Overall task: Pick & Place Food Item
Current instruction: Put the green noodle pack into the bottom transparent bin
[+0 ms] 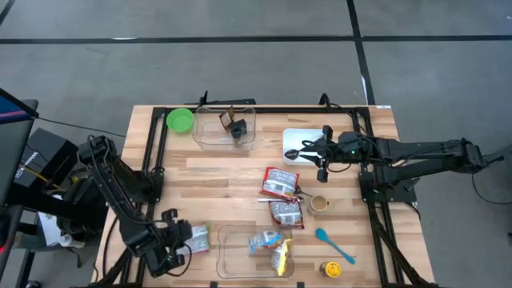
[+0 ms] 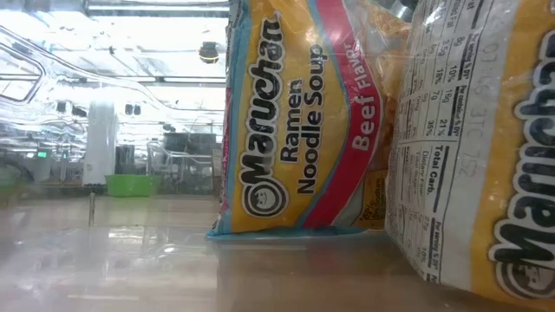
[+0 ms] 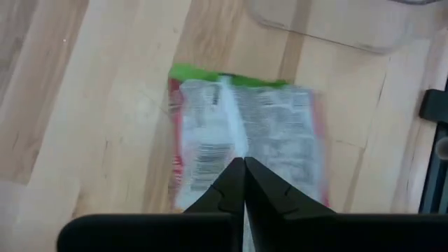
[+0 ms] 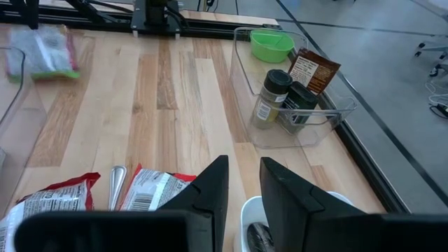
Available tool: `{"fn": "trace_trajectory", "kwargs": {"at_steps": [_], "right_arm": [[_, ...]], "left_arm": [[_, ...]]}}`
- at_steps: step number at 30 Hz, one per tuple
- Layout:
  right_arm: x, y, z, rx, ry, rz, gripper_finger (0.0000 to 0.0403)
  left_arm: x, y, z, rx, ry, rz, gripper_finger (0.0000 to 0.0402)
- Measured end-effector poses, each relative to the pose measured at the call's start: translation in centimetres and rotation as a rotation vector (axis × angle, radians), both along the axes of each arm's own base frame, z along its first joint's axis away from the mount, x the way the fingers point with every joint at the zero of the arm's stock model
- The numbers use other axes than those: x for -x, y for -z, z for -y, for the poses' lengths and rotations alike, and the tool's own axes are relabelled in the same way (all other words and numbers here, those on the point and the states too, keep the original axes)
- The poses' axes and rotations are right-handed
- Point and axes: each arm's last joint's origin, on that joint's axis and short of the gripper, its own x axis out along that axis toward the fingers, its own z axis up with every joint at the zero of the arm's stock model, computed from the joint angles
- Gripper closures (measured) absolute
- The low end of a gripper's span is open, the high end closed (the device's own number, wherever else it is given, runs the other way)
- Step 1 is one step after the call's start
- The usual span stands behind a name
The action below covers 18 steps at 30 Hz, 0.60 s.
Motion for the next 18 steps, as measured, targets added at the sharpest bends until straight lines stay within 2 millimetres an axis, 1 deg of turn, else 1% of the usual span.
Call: {"fn": "trace_trajectory", "kwargs": {"at_steps": [13,16,18], "right_arm": [[0.00,0.00,-0.01,-0.003,0.001,0.001,0.0326],[0.00,0.00,-0.01,-0.003,0.001,0.001,0.0326],[0.00,0.00,-0.01,-0.003,0.001,0.001,0.0326]], "left_arm": [[-0.18,0.03,-0.12,0.012,-0.004,-0.022,0.0397],[-0.31,0.04,-0.21,0.012,-0.010,-0.024,0.0385],[-0.44,0.06,-0.31,0.019,-0.015,-0.038,0.0366]]}}
